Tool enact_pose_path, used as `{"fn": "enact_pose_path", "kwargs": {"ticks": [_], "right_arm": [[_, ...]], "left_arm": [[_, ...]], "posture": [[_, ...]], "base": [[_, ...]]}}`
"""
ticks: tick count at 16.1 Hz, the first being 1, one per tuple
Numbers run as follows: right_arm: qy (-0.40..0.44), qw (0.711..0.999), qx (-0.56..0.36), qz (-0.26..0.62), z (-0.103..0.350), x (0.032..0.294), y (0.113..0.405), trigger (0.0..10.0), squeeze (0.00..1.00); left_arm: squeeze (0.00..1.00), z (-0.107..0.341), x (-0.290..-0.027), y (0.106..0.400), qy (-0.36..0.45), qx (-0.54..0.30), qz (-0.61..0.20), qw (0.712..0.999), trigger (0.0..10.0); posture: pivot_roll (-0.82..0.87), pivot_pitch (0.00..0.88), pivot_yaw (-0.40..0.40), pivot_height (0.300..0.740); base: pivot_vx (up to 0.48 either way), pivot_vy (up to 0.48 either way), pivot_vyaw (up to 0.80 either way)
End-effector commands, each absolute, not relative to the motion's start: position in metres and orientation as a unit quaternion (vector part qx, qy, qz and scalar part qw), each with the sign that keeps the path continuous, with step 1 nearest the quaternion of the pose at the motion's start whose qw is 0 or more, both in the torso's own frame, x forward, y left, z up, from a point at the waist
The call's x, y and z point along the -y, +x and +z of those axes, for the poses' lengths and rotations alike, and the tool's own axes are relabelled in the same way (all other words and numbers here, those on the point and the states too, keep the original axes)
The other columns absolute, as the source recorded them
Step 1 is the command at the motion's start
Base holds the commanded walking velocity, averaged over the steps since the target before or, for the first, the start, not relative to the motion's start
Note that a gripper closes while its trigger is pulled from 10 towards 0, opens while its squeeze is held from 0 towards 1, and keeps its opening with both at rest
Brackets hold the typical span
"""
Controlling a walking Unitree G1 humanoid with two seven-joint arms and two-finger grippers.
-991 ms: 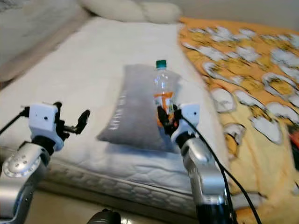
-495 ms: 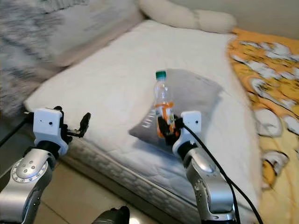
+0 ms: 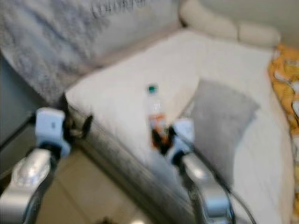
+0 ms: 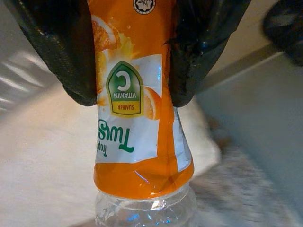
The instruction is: Clean up the room
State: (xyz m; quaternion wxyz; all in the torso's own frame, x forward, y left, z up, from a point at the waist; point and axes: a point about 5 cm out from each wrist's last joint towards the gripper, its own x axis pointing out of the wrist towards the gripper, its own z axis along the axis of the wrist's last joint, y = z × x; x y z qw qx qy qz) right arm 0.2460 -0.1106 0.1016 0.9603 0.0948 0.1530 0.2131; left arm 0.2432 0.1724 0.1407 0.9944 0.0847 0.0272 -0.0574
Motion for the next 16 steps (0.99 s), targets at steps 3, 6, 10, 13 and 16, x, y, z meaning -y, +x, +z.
{"fn": "enact_pose_path", "kwargs": {"ticks": [3, 6, 10, 13, 16], "right_arm": [[0.087, 0.959, -0.156, 0.221, 0.103, 0.115, 0.247, 10.0, 0.00], [0.080, 0.955, -0.161, 0.237, 0.101, 0.113, 0.248, 10.0, 0.00], [0.073, 0.951, -0.167, 0.251, 0.099, 0.111, 0.248, 10.0, 0.00], [0.069, 0.950, -0.169, 0.254, 0.097, 0.111, 0.248, 10.0, 0.00], [0.066, 0.950, -0.173, 0.253, 0.094, 0.112, 0.247, 10.0, 0.00]], "left_arm": [[0.00, 0.143, -0.169, 0.243, 0.082, -0.021, -0.064, 0.994, 10.0], [0.00, 0.143, -0.170, 0.243, 0.081, -0.022, -0.064, 0.994, 10.0], [0.00, 0.144, -0.171, 0.244, 0.080, -0.019, -0.063, 0.995, 10.0], [0.00, 0.143, -0.171, 0.244, 0.078, -0.021, -0.062, 0.995, 10.0], [0.00, 0.142, -0.171, 0.244, 0.077, -0.023, -0.061, 0.995, 10.0]], "posture": [[-0.04, 0.000, 0.010, 0.740], [-0.03, 0.000, 0.007, 0.740], [-0.03, 0.000, 0.008, 0.740], [-0.03, 0.000, 0.008, 0.740], [-0.03, 0.000, 0.008, 0.740]], "base": [[0.276, 0.000, 0.80], [0.316, 0.000, 0.80], [0.339, 0.000, 0.80], [0.341, 0.000, 0.80], [0.341, 0.000, 0.80]]}}
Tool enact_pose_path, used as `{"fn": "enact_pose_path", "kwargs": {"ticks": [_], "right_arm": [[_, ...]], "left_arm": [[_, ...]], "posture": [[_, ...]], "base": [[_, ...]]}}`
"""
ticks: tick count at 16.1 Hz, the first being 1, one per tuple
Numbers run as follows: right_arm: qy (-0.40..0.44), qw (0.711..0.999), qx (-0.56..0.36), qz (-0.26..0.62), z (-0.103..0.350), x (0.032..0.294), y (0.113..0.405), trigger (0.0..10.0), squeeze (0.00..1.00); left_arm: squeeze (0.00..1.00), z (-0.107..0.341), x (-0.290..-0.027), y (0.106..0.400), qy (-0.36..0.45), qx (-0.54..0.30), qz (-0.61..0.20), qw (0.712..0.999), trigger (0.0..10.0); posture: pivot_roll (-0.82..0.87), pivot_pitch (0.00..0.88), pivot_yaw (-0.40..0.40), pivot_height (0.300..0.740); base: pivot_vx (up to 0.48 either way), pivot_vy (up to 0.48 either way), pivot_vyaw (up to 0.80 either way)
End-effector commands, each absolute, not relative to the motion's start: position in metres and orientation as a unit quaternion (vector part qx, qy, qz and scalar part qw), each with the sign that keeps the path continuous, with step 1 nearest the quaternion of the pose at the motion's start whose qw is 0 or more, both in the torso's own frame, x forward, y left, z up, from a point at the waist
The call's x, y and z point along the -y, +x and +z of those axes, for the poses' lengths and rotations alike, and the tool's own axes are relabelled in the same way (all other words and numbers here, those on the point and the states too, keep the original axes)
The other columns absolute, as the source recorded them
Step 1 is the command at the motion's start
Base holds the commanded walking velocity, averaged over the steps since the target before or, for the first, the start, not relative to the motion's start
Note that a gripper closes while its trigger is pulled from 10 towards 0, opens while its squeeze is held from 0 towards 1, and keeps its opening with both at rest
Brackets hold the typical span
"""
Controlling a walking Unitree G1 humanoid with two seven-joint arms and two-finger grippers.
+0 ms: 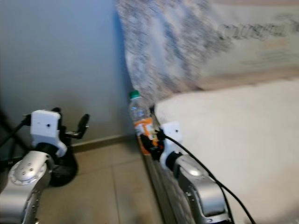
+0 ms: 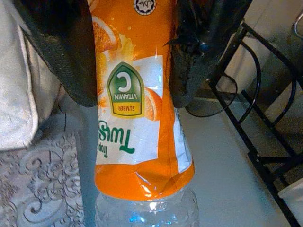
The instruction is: Clean up the room
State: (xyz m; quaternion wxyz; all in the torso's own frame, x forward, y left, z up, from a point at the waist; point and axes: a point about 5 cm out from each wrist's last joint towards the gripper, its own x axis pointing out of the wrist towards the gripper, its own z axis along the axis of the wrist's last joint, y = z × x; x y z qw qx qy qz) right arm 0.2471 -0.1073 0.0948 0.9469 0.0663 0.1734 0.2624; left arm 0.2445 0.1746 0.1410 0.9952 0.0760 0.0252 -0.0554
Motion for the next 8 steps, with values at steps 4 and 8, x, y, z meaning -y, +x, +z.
{"fn": "enact_pose_path", "kwargs": {"ticks": [4, 8], "right_arm": [[0.064, 0.949, -0.176, 0.253, 0.0921, 0.1118, 0.2454, 10.0, 0.00], [0.052, 0.958, -0.170, 0.227, 0.0903, 0.1162, 0.2491, 10.0, 0.00]], "left_arm": [[0.00, 0.1420, -0.1728, 0.2418, 0.077, -0.024, -0.058, 0.995, 10.0], [0.00, 0.1413, -0.1749, 0.2404, 0.073, -0.025, -0.052, 0.996, 10.0]], "posture": [[-0.03, 0.000, 0.007, 0.740], [-0.02, 0.000, 0.003, 0.740]], "base": [[0.340, 0.000, 0.80], [0.337, 0.000, 0.20]]}}
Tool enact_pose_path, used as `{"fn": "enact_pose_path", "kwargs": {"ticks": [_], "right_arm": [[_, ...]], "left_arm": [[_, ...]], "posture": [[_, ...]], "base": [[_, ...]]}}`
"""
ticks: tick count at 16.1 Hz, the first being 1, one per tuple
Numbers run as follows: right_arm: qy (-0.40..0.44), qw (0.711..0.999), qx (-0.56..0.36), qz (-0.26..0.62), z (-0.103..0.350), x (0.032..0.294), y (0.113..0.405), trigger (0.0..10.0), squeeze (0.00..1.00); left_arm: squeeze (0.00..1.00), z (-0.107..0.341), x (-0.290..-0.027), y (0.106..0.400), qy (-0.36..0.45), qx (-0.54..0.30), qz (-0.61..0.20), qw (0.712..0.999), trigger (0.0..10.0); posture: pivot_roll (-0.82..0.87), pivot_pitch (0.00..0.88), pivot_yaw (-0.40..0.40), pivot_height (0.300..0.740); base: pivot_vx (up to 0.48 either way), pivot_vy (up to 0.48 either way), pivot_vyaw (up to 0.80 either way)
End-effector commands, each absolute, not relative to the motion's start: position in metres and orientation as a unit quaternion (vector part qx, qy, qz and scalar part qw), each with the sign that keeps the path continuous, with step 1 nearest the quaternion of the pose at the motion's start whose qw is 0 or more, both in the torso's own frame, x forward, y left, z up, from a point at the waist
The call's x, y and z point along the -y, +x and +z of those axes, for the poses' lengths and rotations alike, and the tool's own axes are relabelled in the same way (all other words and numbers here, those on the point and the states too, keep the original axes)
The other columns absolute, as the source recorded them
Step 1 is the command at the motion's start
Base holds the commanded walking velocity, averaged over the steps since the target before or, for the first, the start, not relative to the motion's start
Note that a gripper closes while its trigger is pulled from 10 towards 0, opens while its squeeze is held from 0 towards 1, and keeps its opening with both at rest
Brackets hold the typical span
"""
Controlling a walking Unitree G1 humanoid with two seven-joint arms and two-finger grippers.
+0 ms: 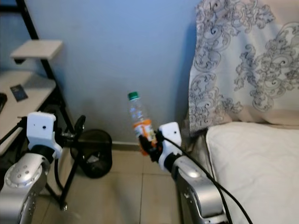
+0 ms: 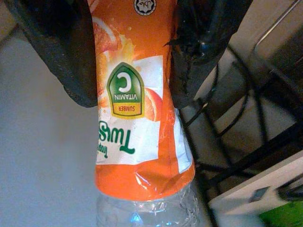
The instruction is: Clean up the room
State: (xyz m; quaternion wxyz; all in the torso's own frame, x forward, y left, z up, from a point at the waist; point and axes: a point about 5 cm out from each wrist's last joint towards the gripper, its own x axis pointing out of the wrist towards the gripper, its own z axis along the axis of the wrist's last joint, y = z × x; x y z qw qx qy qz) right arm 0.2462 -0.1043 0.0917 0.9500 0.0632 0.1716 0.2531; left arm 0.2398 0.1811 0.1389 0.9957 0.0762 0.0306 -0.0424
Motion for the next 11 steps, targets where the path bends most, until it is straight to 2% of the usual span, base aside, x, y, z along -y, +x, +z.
{"fn": "enact_pose_path", "kwargs": {"ticks": [1, 5, 11], "right_arm": [[0.045, 0.960, -0.168, 0.218, 0.089, 0.118, 0.250, 10.0, 0.00], [-0.038, 0.981, -0.158, 0.107, 0.080, 0.136, 0.258, 10.0, 0.00], [-0.016, 0.972, -0.173, 0.159, 0.073, 0.135, 0.252, 10.0, 0.00]], "left_arm": [[0.00, 0.141, -0.176, 0.240, 0.073, -0.025, -0.048, 0.996, 10.0], [0.00, 0.130, -0.189, 0.232, 0.057, -0.031, -0.043, 0.997, 10.0], [0.00, 0.124, -0.189, 0.227, 0.055, -0.039, -0.053, 0.996, 10.0]], "posture": [[-0.02, 0.000, 0.003, 0.740], [-0.02, 0.000, -0.001, 0.740], [-0.01, 0.000, -0.009, 0.740]], "base": [[0.334, 0.000, 0.00], [0.335, 0.000, 0.00], [0.331, 0.000, 0.00]]}}
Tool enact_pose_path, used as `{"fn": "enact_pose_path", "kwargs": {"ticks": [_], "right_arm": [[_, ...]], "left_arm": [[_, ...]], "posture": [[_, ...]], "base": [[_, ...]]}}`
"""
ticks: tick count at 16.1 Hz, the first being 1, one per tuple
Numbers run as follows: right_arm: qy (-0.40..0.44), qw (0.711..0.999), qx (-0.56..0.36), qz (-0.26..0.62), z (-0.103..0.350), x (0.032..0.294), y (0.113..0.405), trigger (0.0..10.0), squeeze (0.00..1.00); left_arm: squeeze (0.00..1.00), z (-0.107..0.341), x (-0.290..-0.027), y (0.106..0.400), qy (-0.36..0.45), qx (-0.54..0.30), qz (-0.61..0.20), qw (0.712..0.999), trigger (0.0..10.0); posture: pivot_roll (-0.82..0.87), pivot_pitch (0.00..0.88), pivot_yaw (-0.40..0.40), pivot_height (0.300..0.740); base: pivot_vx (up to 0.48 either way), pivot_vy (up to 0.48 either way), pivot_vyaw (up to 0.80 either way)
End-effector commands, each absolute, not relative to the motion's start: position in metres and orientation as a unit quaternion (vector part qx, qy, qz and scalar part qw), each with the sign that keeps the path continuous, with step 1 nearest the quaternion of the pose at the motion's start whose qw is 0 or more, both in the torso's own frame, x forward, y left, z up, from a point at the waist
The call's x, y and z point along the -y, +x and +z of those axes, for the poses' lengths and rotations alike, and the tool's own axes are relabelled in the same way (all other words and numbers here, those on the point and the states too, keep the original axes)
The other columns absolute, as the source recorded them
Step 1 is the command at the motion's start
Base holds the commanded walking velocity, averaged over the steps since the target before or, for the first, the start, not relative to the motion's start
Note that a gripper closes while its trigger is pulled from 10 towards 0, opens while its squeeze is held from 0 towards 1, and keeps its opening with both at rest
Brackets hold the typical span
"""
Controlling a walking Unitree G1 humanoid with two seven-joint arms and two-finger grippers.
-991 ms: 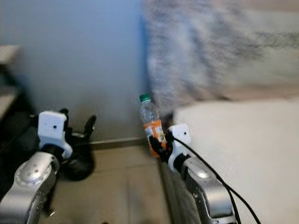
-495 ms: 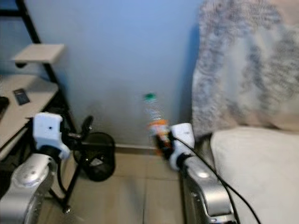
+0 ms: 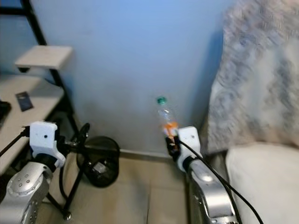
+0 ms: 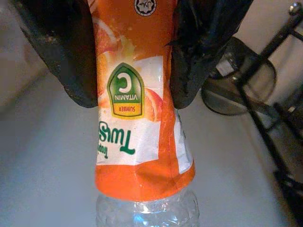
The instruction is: Clean up the room
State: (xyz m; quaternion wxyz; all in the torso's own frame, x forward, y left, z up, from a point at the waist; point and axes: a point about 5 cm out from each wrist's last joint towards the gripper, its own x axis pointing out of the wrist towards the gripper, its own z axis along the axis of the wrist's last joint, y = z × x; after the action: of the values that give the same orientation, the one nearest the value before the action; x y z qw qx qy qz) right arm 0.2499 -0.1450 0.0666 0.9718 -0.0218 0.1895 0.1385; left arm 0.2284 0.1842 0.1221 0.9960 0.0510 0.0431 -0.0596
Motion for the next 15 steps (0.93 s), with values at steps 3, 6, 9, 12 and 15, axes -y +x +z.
{"fn": "enact_pose_path", "kwargs": {"ticks": [3, 6, 9, 12, 15], "right_arm": [[-0.017, 0.969, -0.167, 0.182, 0.074, 0.128, 0.253, 10.0, 0.00], [-0.023, 0.963, -0.170, 0.206, 0.073, 0.122, 0.251, 10.0, 0.00], [-0.014, 0.965, -0.181, 0.190, 0.069, 0.126, 0.252, 10.0, 0.00], [-0.022, 0.963, -0.185, 0.193, 0.067, 0.129, 0.252, 10.0, 0.00], [-0.061, 0.947, -0.217, 0.229, 0.058, 0.126, 0.249, 10.0, 0.00]], "left_arm": [[0.00, 0.124, -0.189, 0.226, 0.056, -0.038, -0.056, 0.996, 10.0], [0.00, 0.123, -0.189, 0.225, 0.057, -0.039, -0.060, 0.996, 10.0], [0.00, 0.123, -0.187, 0.223, 0.060, -0.041, -0.070, 0.995, 10.0], [0.00, 0.122, -0.186, 0.224, 0.063, -0.043, -0.078, 0.994, 10.0], [0.00, 0.122, -0.184, 0.224, 0.066, -0.043, -0.088, 0.993, 10.0]], "posture": [[-0.01, 0.000, -0.010, 0.740], [-0.01, 0.000, -0.013, 0.740], [0.00, 0.000, -0.019, 0.740], [0.00, 0.000, -0.021, 0.740], [0.00, 0.000, -0.021, 0.740]], "base": [[0.340, 0.000, 0.00], [0.345, 0.000, 0.80], [0.345, 0.000, 0.27], [0.345, 0.000, 0.00], [0.345, 0.000, 0.00]]}}
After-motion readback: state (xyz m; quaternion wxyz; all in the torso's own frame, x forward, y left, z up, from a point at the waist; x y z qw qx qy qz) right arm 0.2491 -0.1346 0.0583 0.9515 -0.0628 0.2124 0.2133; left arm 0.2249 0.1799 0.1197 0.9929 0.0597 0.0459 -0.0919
